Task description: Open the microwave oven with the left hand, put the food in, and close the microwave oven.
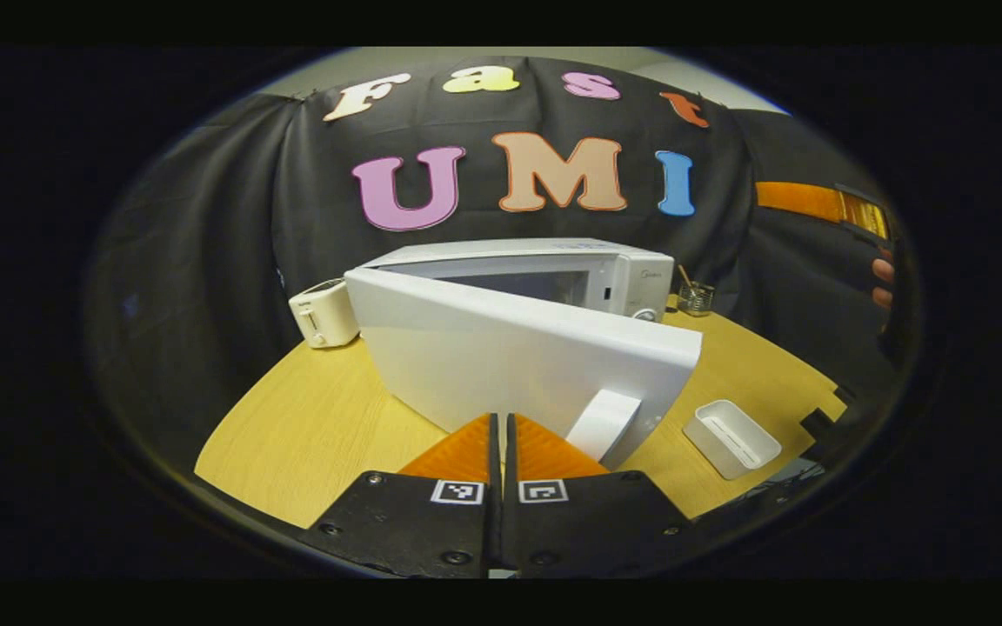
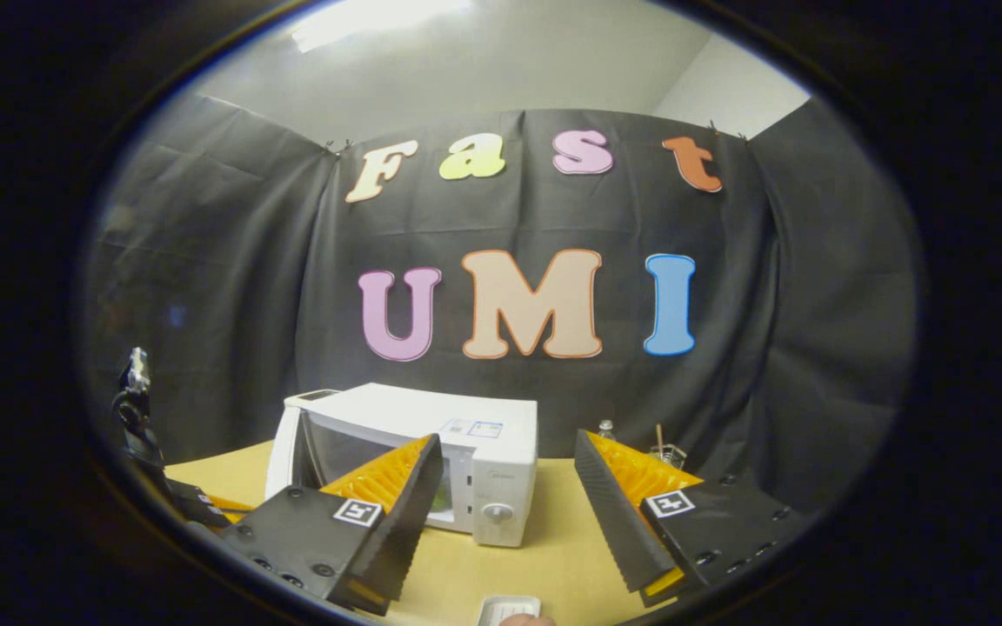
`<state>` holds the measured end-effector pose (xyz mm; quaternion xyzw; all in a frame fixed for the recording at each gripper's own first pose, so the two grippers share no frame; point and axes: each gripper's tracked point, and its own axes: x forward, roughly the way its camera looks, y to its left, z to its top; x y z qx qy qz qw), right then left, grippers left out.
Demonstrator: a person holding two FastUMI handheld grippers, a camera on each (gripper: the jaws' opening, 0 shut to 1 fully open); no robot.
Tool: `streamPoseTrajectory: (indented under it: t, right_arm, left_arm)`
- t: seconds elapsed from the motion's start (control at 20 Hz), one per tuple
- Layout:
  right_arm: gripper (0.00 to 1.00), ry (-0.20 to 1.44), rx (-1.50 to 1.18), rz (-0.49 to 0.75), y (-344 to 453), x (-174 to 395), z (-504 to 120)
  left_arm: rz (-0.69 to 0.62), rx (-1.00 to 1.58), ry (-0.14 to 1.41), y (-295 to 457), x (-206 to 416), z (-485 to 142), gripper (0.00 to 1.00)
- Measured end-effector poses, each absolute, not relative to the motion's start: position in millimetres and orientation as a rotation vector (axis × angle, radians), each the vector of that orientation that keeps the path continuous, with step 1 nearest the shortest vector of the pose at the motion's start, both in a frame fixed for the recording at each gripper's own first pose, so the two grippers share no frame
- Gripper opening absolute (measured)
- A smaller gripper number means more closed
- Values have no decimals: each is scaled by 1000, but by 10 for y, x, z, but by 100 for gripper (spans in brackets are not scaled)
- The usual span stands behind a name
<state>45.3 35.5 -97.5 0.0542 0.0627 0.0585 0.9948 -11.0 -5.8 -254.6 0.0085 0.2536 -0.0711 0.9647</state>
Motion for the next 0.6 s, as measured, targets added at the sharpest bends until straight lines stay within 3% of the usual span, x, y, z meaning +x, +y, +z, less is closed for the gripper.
streamPoseTrajectory:
  t: [0.05, 0.1, 0.15, 0.6]
  right_arm:
    - [83, 124, 110, 110, 316, 467, -977]
    - [94, 123, 116, 102, 286, 471, -970]
    - [83, 123, 122, 95, 253, 484, -964]
    - [83, 120, 172, 49, 104, 493, -960]
  left_arm:
    - [-147, 16, 510, -101, -65, -2532, 1]
    - [-151, 14, 507, -136, -20, -2530, 1]
    - [-154, 13, 506, -174, 23, -2530, 1]
    - [-170, 29, 524, -439, 371, -2666, 1]
